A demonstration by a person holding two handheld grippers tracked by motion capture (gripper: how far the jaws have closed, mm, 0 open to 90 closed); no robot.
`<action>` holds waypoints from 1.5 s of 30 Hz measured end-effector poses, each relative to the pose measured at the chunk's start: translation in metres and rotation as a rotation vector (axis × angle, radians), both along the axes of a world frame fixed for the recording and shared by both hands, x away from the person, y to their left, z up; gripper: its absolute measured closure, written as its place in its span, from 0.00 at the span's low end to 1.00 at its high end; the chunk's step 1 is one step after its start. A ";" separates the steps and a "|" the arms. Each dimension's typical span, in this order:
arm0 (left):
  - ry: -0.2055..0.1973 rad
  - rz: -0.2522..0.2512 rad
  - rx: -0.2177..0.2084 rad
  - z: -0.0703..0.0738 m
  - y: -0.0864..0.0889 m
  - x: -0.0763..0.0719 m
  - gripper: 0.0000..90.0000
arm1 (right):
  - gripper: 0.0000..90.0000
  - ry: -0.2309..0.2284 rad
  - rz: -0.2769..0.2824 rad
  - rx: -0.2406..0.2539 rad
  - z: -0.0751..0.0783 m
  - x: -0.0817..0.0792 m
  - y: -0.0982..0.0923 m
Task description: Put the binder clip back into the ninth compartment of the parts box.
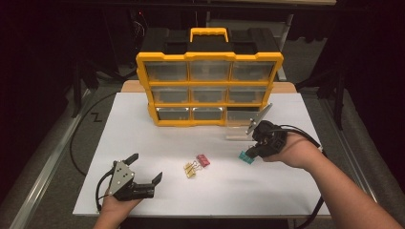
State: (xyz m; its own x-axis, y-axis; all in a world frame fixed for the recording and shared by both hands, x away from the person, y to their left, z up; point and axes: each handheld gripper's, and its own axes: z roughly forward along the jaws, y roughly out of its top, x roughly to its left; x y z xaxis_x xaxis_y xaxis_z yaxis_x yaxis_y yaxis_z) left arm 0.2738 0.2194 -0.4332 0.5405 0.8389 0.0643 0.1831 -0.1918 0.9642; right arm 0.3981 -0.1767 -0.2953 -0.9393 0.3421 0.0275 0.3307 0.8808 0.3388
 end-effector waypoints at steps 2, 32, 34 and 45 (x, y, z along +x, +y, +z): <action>-0.004 0.002 -0.001 0.000 0.000 0.000 0.01 | 1.00 -0.002 0.000 0.000 0.003 0.001 0.000; -0.017 -0.004 -0.006 0.000 -0.001 -0.001 0.01 | 1.00 -0.033 -0.019 -0.016 0.036 0.032 0.009; -0.016 -0.004 -0.002 0.000 -0.002 -0.001 0.01 | 1.00 -0.038 -0.023 -0.021 0.039 0.035 0.009; -0.014 -0.005 -0.005 0.000 -0.001 -0.001 0.00 | 1.00 -0.045 -0.049 -0.022 0.044 0.053 0.012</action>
State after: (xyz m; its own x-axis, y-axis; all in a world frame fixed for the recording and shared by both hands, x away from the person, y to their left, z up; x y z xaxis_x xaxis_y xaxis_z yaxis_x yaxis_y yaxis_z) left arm 0.2732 0.2185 -0.4336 0.5436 0.8367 0.0675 0.1683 -0.1874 0.9678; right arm 0.4510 -0.1643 -0.2516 -0.9213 0.3881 -0.0229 0.3587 0.8712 0.3352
